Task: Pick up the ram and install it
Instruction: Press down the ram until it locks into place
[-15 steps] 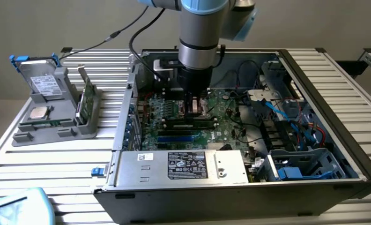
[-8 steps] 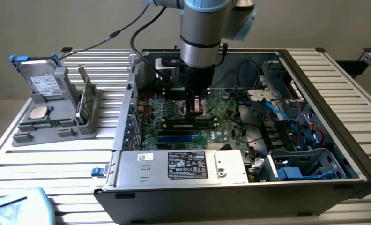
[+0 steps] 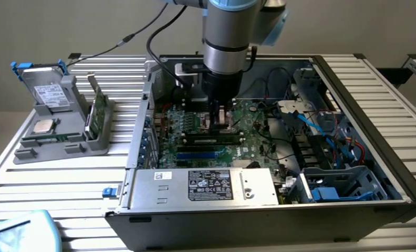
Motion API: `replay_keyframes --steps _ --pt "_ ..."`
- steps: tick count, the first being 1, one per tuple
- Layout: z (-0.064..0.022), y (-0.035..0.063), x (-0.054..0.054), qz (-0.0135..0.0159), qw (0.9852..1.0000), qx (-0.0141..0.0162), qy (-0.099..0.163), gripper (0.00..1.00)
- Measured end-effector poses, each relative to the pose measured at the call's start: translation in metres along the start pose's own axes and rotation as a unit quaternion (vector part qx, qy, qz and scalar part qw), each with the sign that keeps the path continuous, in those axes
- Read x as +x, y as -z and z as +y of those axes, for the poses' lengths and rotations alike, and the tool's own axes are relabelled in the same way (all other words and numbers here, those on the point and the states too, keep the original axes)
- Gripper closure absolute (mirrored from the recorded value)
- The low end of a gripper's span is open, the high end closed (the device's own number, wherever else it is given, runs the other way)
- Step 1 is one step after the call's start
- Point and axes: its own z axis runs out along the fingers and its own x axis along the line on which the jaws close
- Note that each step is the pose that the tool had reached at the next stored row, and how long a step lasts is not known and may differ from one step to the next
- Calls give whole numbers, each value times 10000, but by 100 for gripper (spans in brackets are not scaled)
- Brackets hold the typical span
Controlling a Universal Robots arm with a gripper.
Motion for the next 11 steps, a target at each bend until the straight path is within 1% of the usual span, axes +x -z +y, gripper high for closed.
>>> replay_keyframes --steps 3,11 --pt "-5 17 6 -1 10000 -2 0 89" --pt "-6 18 7 0 10000 -2 0 89"
